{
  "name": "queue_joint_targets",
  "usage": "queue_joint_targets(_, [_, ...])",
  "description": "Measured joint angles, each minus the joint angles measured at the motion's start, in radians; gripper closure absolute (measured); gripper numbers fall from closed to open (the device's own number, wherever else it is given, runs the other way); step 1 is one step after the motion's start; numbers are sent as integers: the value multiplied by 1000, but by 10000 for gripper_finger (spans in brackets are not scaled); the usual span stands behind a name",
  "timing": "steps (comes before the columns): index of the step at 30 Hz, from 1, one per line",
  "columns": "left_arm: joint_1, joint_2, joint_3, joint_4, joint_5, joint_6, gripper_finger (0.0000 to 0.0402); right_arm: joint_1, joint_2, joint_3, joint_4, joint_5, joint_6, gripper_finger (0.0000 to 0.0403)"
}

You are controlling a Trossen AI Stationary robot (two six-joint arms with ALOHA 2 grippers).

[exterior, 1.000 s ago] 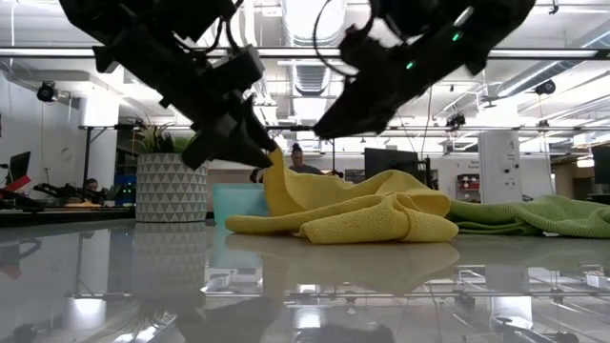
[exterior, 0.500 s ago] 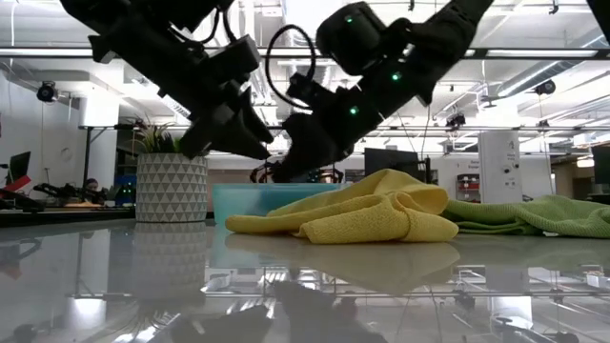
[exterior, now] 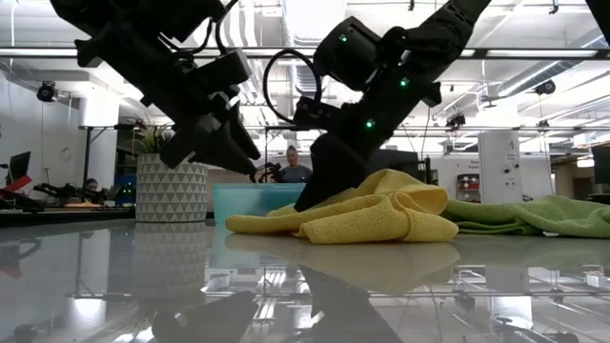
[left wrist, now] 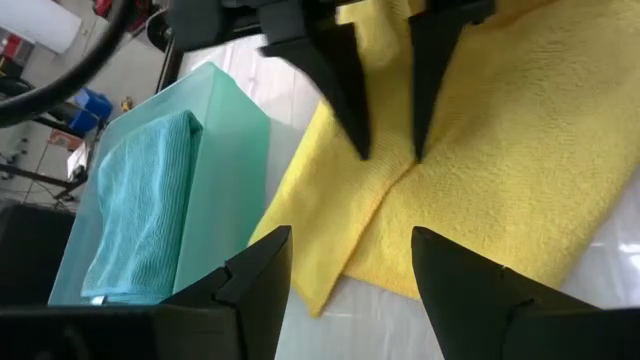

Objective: Fold microfiber towels
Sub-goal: Fold the yellow microfiber cloth

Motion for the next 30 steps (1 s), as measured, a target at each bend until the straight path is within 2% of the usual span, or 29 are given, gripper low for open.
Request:
queue_joint_targets(10, [0, 0, -3, 16, 0, -3, 210, -6, 8, -15, -17, 23, 30, 290])
queue_joint_targets(15, [0, 1, -3, 16, 1, -27, 210, -8, 8, -16, -28, 29, 23, 321])
queue_joint_targets(20, [-3, 1, -2, 17, 2, -28, 210, -11, 27, -15, -76, 29, 32, 383])
queue_joint_targets(25, [-4, 1, -2, 36, 3, -31, 210, -9, 24, -14, -81, 29, 31, 394])
queue_joint_targets(30, [-4, 1, -2, 34, 3, -78, 210, 11, -33, -13, -94, 30, 13, 394])
